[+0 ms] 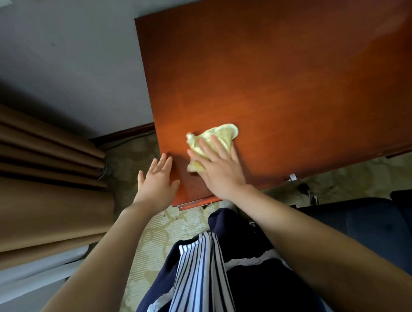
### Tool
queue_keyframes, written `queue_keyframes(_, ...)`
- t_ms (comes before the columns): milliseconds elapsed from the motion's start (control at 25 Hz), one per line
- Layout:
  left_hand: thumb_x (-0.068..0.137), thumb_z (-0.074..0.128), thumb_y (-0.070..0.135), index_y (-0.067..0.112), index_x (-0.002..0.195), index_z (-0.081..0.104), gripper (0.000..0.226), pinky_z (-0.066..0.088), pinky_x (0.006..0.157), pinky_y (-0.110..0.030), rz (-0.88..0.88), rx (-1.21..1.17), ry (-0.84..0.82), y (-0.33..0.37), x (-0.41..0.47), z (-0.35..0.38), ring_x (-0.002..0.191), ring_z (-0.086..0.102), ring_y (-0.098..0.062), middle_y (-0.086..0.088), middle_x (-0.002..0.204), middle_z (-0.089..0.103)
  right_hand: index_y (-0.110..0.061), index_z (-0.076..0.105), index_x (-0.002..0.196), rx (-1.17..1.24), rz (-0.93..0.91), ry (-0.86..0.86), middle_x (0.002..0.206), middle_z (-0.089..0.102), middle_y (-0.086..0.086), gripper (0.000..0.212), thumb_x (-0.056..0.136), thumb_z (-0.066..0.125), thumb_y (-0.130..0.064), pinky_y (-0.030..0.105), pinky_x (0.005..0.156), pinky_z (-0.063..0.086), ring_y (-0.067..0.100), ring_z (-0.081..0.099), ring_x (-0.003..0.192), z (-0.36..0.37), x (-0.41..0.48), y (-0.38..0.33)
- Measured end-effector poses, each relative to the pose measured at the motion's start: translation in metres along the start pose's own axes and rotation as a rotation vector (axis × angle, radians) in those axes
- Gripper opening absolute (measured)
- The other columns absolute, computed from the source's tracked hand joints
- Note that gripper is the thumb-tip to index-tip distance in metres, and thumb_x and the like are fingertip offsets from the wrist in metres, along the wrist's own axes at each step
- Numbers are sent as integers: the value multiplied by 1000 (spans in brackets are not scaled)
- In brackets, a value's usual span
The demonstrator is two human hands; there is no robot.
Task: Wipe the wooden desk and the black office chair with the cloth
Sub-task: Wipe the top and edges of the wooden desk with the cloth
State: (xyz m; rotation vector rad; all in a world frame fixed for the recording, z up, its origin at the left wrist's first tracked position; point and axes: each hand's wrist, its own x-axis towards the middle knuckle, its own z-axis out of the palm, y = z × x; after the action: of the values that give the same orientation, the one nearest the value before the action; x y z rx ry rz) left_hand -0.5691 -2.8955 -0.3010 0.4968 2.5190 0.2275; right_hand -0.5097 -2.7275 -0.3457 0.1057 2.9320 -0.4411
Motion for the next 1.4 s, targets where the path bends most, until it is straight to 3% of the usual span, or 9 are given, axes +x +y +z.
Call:
queue_keyframes(120, 99, 41, 31, 17, 152, 10, 64, -6, 115, -49, 45, 78, 31, 13, 11, -5, 146, -11, -19, -1, 160, -2, -33, 42, 140, -9, -191, 34, 154, 29, -8, 43, 98, 36, -42, 48, 117, 5, 18, 12, 145, 1, -31, 10)
queue_keyframes(240, 99, 38, 36, 16, 152, 6, 65, -9, 114, -48, 99, 160, 27, 30, 27, -10, 145, -16, -20, -2, 160, -7, -34, 43, 140, -14, -271, 2, 152, 31, -11, 43, 98, 36, -39, 41, 118, 5, 12, 14, 145, -4, -59, 46)
queue_keyframes(520, 98, 36, 46, 17, 152, -4, 73, -7, 114, -54, 80, 271, -70, 56, 58, -19, 145, -15, -24, -2, 159, -14, -29, 55, 132, 7, -68, 84, 145, 43, -7, 41, 97, 37, -41, 47, 110, 31, 15, 30, 140, -27, -87, 113)
queue_keyframes(840, 100, 28, 46, 25, 151, -6, 66, -9, 113, -52, 98, 246, -43, 51, 66, -19, 145, -14, -14, 9, 158, -16, -36, 26, 148, -30, 180, 22, 157, 18, -11, 48, 100, 30, -40, 42, 118, 6, 12, 2, 146, -67, 42, 159)
queue_keyframes(1000, 100, 32, 41, 29, 152, 7, 58, -4, 115, -49, 121, 151, -3, 46, 67, -24, 146, -5, -8, 14, 159, -1, -38, 10, 150, -1, 222, -98, 160, -1, -7, 50, 101, 19, -43, 51, 117, -1, 19, -11, 145, -85, 134, 144)
queue_keyframes(1120, 100, 41, 30, 25, 144, 37, 45, 15, 115, -36, 167, 22, 122, 43, 70, -37, 141, 26, -12, 8, 151, 35, -40, 4, 150, 20, 230, -194, 159, -11, -6, 50, 101, 17, -45, 58, 113, -5, 25, -18, 144, -87, 177, 111)
queue_keyframes(1200, 97, 48, 22, 20, 133, 53, 36, 32, 104, -32, 159, -50, 205, 40, 74, -49, 127, 48, -19, 2, 135, 56, -41, 3, 149, -4, 167, -218, 159, -13, -5, 51, 100, 17, -46, 59, 112, -7, 27, -19, 144, -83, 186, 89)
queue_keyframes(1280, 94, 51, 17, 15, 126, 60, 33, 40, 97, -33, 79, -115, 281, 37, 82, -58, 116, 55, -24, -3, 126, 62, -42, 4, 149, -48, 49, -217, 159, -11, -4, 51, 100, 17, -47, 60, 112, -7, 27, -19, 144, -76, 184, 70)
queue_keyframes(1400, 92, 52, 14, 12, 125, 60, 34, 41, 98, -37, -49, -170, 344, 35, 100, -64, 118, 52, -27, -8, 128, 58, -41, 12, 149, -84, -136, -182, 160, -3, -5, 52, 99, 21, -50, 58, 111, -8, 25, -14, 145, -62, 163, 52)
